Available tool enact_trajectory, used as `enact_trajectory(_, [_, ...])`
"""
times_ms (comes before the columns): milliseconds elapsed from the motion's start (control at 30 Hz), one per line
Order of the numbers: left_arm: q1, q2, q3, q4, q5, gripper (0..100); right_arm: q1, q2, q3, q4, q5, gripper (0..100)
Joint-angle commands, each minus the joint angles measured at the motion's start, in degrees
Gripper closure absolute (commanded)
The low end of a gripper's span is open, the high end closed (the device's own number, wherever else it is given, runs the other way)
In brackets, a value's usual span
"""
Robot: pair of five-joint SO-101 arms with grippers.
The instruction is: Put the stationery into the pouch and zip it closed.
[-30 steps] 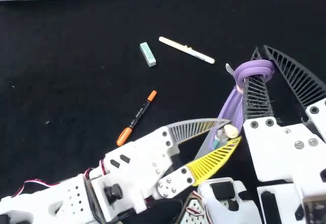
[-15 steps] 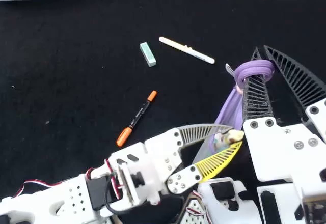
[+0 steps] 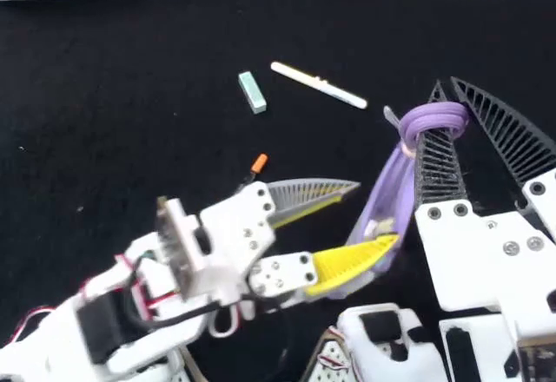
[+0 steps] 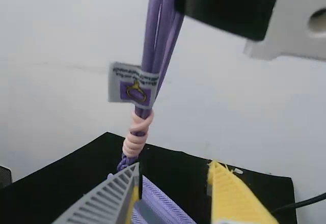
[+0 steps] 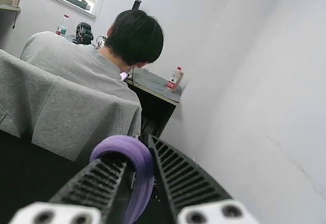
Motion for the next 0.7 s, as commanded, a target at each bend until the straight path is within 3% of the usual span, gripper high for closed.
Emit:
enact_trajectory(0, [-3.3, -0.6, -10.4, 8.2, -1.2, 78, -0.6, -0.2, 0.4, -1.7, -0.1, 98.8])
enact_trajectory(233, [-21.2, -7.4, -19.6, 21.8, -1.1, 78, -0.6, -0.2, 0.4, -1.7, -0.1, 98.8])
enact_trajectory(367, [-33.6, -9.8, -15.8, 26.3, -1.2, 78, -0.6, -0.2, 0.3, -1.7, -0.1, 98.8])
enact_trajectory(500, [-41.1, -8.3, -5.1, 24.5, -1.2, 78, -0.6, -0.2, 0.4, -1.7, -0.1, 98.8])
enact_trajectory(667, [-41.9, -4.3, 13.1, 12.7, -6.1, 78, -0.6, -0.2, 0.4, -1.7, -0.1, 98.8])
